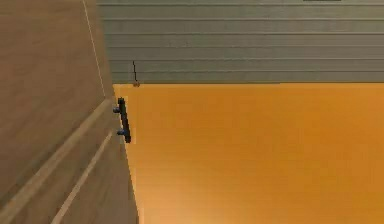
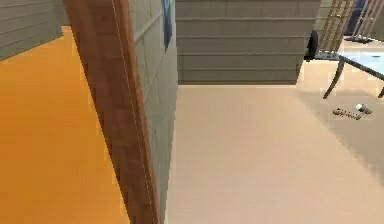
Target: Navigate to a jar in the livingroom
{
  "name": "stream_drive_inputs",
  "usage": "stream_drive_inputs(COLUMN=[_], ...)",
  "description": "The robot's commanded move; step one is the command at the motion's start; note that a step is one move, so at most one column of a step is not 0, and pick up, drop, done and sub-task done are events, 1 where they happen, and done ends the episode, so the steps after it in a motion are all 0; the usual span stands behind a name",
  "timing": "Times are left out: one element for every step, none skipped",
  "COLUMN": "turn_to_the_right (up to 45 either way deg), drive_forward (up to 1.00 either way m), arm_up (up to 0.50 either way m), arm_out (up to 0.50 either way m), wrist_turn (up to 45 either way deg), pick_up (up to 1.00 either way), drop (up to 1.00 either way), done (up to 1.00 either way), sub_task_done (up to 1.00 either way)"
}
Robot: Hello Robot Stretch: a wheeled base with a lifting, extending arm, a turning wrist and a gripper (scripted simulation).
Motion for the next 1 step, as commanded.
stream_drive_inputs(turn_to_the_right=[0.0], drive_forward=[1.00], arm_up=[0.00], arm_out=[0.00], wrist_turn=[0.0], pick_up=[0.00], drop=[0.00], done=[0.00], sub_task_done=[0.00])
